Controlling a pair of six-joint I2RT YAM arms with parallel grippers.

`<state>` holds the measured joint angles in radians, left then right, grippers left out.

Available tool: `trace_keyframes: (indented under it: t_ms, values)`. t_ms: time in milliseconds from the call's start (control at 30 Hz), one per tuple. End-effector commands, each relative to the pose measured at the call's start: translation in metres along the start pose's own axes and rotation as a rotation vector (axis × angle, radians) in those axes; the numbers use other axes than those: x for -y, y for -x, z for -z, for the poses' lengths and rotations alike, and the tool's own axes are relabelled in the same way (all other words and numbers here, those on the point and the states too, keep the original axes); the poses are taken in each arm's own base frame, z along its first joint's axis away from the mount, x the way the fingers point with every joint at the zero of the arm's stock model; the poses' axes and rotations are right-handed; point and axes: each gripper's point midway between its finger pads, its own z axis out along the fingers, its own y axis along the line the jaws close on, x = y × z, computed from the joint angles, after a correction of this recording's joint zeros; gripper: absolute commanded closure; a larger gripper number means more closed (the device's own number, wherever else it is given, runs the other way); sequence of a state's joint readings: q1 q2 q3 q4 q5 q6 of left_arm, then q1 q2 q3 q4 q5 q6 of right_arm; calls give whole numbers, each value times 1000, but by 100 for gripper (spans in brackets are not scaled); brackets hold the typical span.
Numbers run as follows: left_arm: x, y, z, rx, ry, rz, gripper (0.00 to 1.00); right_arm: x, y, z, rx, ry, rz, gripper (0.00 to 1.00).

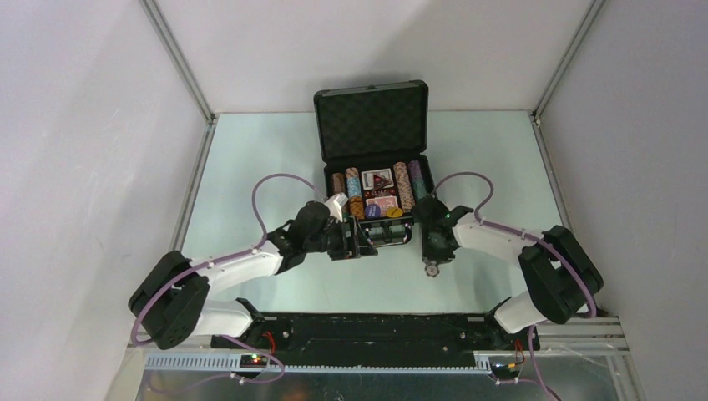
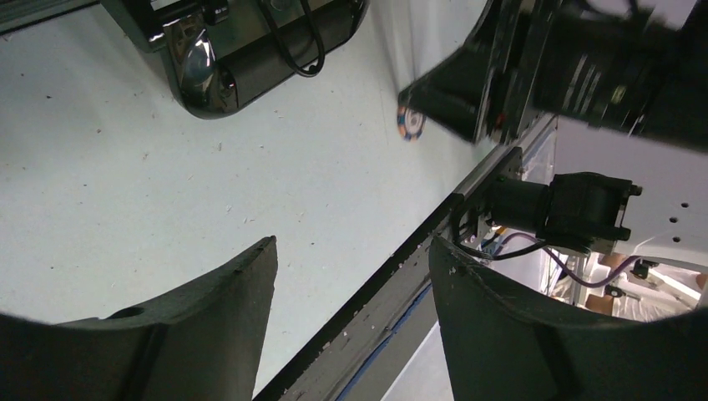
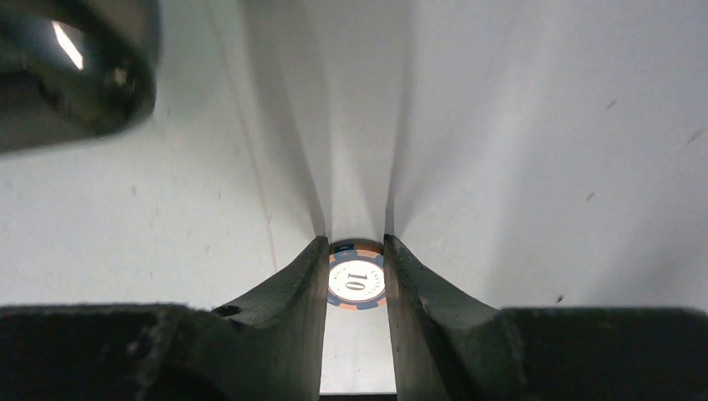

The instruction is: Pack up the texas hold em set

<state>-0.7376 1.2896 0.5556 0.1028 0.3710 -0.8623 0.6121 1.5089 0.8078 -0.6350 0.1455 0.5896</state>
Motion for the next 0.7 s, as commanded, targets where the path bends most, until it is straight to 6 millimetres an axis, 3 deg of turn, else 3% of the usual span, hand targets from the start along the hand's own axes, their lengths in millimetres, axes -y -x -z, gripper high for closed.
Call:
trace_keyframes:
  t_ms: [0, 400, 667]
  values:
    - [13, 8, 8, 37, -46, -53, 29, 7, -57, 2, -95, -56, 20, 66]
    - [13, 22, 27, 82, -27, -54, 29, -29, -125, 20, -104, -15, 76, 67]
    - [13, 20, 31, 85, -25, -52, 29, -34, -143, 30, -107, -5, 97, 67]
